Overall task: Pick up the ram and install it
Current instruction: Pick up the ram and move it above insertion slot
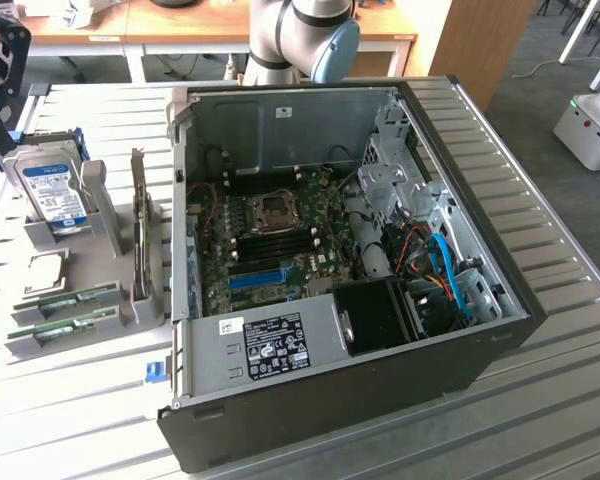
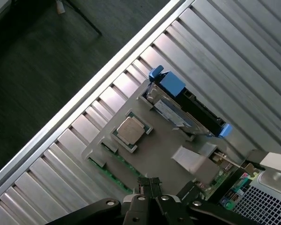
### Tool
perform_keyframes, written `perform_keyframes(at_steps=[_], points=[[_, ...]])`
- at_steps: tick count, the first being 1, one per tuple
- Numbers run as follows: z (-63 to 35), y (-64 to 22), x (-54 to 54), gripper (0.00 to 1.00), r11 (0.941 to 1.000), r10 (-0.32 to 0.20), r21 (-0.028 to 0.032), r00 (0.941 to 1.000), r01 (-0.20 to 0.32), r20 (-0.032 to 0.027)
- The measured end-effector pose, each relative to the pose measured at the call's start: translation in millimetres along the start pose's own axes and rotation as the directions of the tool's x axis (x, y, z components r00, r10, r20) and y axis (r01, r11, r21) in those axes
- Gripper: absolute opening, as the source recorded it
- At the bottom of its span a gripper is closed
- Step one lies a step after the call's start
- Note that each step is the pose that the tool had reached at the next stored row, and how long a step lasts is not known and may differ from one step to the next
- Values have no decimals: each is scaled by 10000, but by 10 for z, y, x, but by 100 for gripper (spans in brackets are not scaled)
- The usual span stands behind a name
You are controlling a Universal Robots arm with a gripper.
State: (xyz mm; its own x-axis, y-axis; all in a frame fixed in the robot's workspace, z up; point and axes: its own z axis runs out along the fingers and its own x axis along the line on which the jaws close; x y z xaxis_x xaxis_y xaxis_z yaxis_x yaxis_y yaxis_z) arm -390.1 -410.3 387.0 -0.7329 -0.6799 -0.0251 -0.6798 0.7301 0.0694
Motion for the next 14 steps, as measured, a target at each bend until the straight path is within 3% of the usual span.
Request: perform_keyframes(at_steps=[7,14], points=[[0,5,6,11,9982,-592,-75,9982,592,17],[1,9,10,11,9928,-1186,-155,9929,1187,45]])
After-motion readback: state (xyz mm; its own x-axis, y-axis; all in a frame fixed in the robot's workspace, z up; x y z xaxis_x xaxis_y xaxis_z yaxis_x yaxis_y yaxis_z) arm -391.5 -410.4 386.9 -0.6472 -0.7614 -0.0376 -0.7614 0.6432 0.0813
